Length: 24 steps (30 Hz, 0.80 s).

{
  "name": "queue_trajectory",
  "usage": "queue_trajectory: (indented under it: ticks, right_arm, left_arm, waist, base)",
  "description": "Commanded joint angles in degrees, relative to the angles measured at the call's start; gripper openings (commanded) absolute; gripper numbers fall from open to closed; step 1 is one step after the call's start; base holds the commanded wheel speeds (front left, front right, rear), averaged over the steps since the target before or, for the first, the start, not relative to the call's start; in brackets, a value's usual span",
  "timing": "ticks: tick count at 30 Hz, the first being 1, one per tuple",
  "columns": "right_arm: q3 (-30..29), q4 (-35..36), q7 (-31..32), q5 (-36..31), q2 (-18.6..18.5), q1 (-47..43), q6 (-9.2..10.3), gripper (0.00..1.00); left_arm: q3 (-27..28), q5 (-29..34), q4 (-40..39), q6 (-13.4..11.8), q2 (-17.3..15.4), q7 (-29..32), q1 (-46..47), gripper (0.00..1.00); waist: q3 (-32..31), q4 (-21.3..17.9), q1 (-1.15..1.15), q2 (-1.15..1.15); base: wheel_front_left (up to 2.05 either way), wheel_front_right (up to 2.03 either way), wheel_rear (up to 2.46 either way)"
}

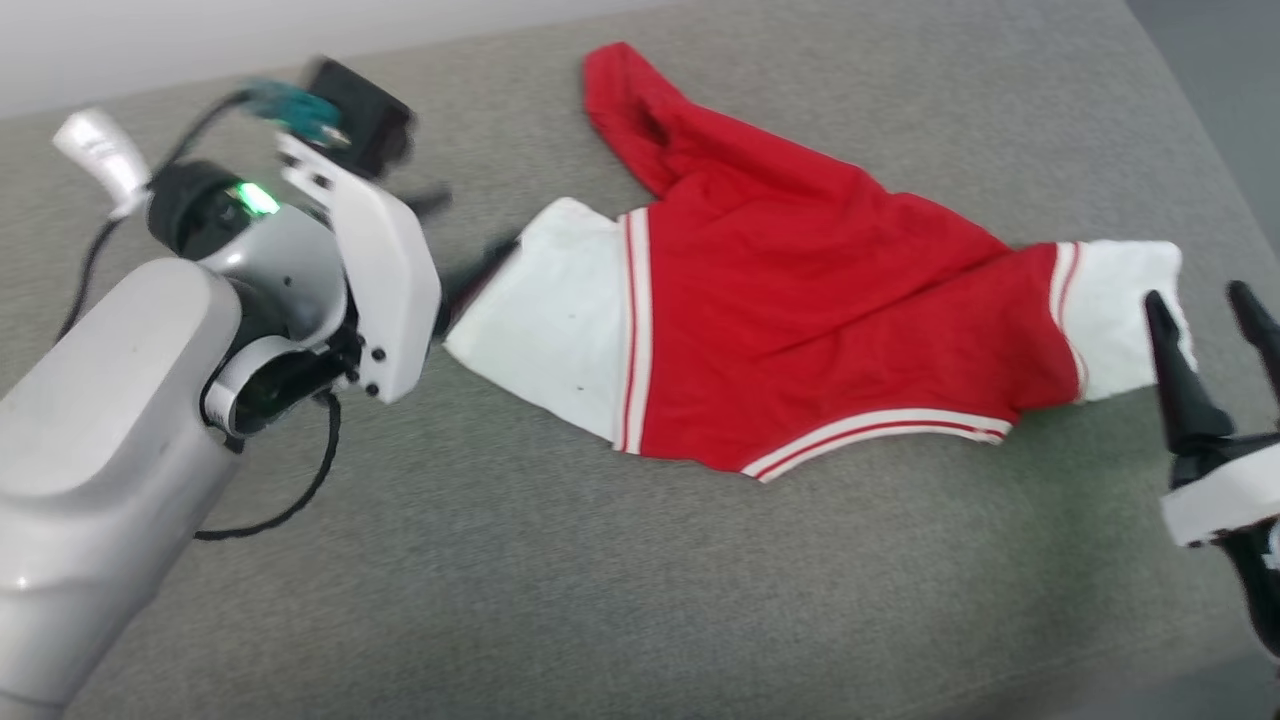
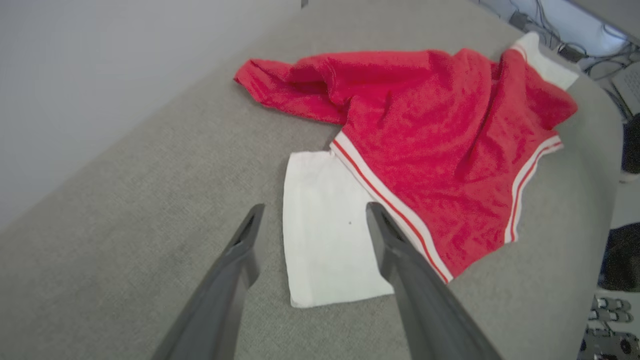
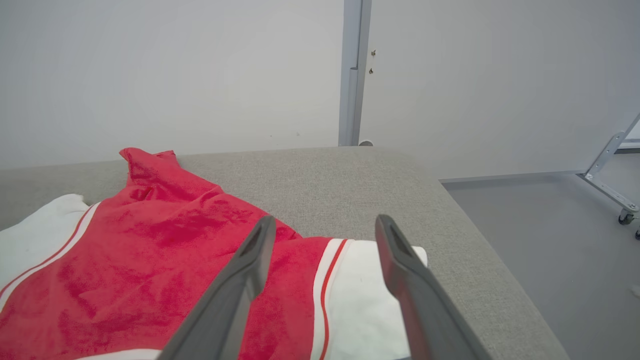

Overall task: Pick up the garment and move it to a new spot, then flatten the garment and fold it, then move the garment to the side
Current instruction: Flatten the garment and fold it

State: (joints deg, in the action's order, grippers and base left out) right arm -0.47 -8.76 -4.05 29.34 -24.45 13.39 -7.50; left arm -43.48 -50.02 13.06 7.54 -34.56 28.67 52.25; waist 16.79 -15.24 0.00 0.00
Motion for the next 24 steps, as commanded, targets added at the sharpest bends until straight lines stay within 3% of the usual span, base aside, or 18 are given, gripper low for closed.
queue_trajectory:
  ticks: [1, 3, 4, 8, 14, 18, 20, 21, 22, 24]
  right_arm:
    - [0.49, 0.69, 0.06, -0.31, 0.53, -0.22, 0.02, 1.00]
    - [1.63, 1.57, 0.34, -0.80, 1.18, 0.04, 0.02, 1.00]
    - [2.49, 2.42, 0.45, -1.34, 1.71, 0.49, 0.02, 1.00]
    - [4.10, 3.85, 0.75, -1.76, 2.78, 1.21, 0.02, 1.00]
    - [4.49, 3.82, 1.28, -1.33, 3.46, 1.43, 0.02, 1.00]
    - [4.55, 3.72, 1.34, -1.63, 3.47, 1.90, 0.02, 1.00]
    - [4.52, 3.83, 1.34, -1.83, 3.45, 2.10, 0.02, 1.00]
    - [4.48, 4.02, 1.45, -1.88, 3.49, 2.32, 0.02, 1.00]
    - [4.54, 4.18, 1.51, -2.01, 3.50, 2.46, 0.02, 1.00]
    - [4.53, 4.53, 1.81, -2.29, 3.31, 2.42, 0.02, 1.00]
  left_arm:
    - [-1.69, -1.42, 0.57, -0.12, -0.41, 3.11, 1.40, 1.00]
    - [-2.58, -5.88, 4.16, -0.15, -0.60, 9.80, 2.97, 1.00]
    - [-4.07, -8.51, 7.03, -0.14, -0.83, 16.70, 4.20, 1.00]
    - [-5.22, -10.26, 11.91, -1.07, -1.93, 23.96, 5.55, 1.00]
    - [-4.00, -14.65, 16.77, -2.45, -0.63, 27.76, 4.42, 1.00]
    - [-4.37, -14.79, 17.78, -2.26, 0.71, 26.88, 4.17, 1.00]
    - [-4.44, -15.05, 18.19, -2.23, 1.25, 26.60, 3.84, 0.94]
    - [-4.30, -15.87, 18.73, -2.28, 1.81, 26.96, 3.37, 0.43]
    - [-4.39, -16.35, 19.02, -2.12, 2.31, 27.25, 3.09, 0.02]
    - [-4.34, -15.99, 19.47, -1.90, 2.74, 26.37, 3.36, 0.00]
  waist:
    - [0.71, -1.43, 0.00, 0.00]
    - [1.24, -2.31, 0.00, 0.00]
    - [1.78, -3.18, 0.00, 0.00]
    - [3.01, -4.97, 0.00, 0.00]
    - [4.63, -6.21, 0.00, 0.00]
    - [4.97, -6.57, 0.00, 0.00]
    - [4.97, -6.57, 0.00, 0.00]
    - [4.98, -6.50, 0.00, 0.00]
    - [4.97, -6.41, 0.00, 0.00]
    - [4.98, -5.85, 0.00, 0.00]
  base:
    - [0.00, 0.00, 0.00]
    - [0.00, 0.00, 0.00]
    - [0.00, 0.00, 0.00]
    - [0.00, 0.00, 0.00]
    - [0.00, 0.00, 0.00]
    - [0.00, 0.00, 0.00]
    - [0.00, 0.00, 0.00]
    - [0.00, 0.00, 0.00]
    - [0.00, 0.00, 0.00]
    - [0.00, 0.00, 0.00]
